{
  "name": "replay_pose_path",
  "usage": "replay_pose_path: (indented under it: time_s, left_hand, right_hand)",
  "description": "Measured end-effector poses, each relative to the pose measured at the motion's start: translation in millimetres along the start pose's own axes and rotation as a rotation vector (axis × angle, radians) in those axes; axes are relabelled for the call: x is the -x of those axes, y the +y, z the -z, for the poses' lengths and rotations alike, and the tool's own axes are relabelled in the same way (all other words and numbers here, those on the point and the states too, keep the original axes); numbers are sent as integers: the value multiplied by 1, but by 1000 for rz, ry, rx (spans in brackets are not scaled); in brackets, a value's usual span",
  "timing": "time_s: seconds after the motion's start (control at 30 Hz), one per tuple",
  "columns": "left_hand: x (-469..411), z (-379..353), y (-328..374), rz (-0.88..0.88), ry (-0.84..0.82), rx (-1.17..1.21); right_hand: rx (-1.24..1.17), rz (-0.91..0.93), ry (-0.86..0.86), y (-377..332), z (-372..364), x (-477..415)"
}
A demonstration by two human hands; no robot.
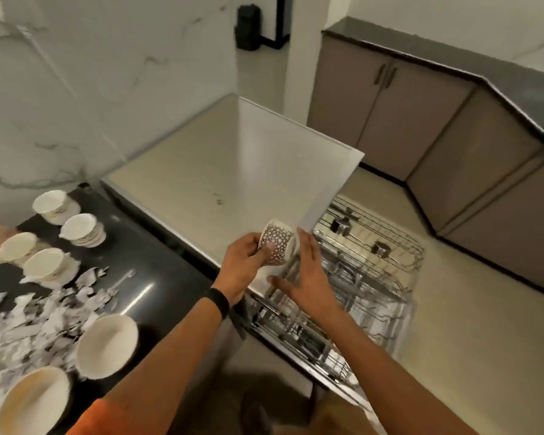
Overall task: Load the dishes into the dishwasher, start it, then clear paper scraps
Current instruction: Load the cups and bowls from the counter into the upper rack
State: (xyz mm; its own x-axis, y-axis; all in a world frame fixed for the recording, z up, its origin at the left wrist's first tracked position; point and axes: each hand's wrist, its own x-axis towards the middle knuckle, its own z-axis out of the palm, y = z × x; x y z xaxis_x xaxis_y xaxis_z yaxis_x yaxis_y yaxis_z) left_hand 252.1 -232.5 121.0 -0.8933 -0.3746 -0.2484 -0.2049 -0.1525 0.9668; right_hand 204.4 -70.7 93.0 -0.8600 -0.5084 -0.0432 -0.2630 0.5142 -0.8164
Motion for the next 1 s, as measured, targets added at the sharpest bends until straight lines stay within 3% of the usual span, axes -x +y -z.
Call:
replay_pose_path:
  time_s: [0.17, 0.3, 0.47, 0.53, 0.63, 0.8, 1.0]
  left_hand:
    - [-15, -72, -5, 149, -211, 103]
    - [-43, -121, -13, 279, -269, 92]
    - [-80, -183, -24, 377, -308, 25]
    - [-98, -208, -35, 326, -341, -108]
    - [-125, -236, -59, 122, -442, -487]
    - [-161, -285, -101, -139, -779, -1134]
    - [-209, -320, -163, -94, -979, -1218]
  right_hand:
    - [-18, -58, 187, 32, 39, 11]
    - [-47, -128, 315, 70, 70, 9]
    - [-20, -231, 302, 130, 111, -4]
    - [7, -270, 287, 156, 126, -11]
    - [76, -347, 251, 197, 142, -19]
    - [199, -460, 110, 255, 160, -37]
    - [285, -601, -76, 322, 174, -65]
